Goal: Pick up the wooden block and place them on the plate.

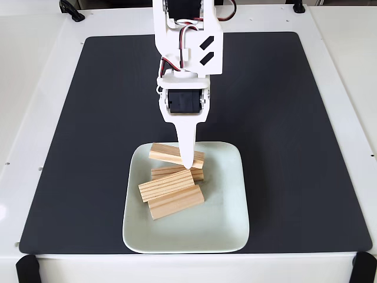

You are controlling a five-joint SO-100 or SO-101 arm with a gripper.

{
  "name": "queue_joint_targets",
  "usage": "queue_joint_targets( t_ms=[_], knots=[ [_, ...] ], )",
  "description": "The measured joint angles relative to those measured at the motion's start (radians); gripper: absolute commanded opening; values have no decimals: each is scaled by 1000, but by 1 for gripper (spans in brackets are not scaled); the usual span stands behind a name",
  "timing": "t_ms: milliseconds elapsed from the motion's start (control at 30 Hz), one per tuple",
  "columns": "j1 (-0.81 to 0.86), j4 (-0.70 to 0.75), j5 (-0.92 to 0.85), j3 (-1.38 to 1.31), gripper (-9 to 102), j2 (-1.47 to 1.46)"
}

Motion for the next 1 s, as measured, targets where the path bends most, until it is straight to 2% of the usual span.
queue_joint_targets(
  t_ms=[300, 567, 667, 800, 1000],
  knots=[
    [9, 0, 0, -2, 4, 0],
    [9, 0, 0, -2, 35, 0],
    [9, 0, 0, -2, 41, 0],
    [9, 0, 0, -2, 34, 0],
    [9, 0, 0, 5, 6, 5]
  ],
)
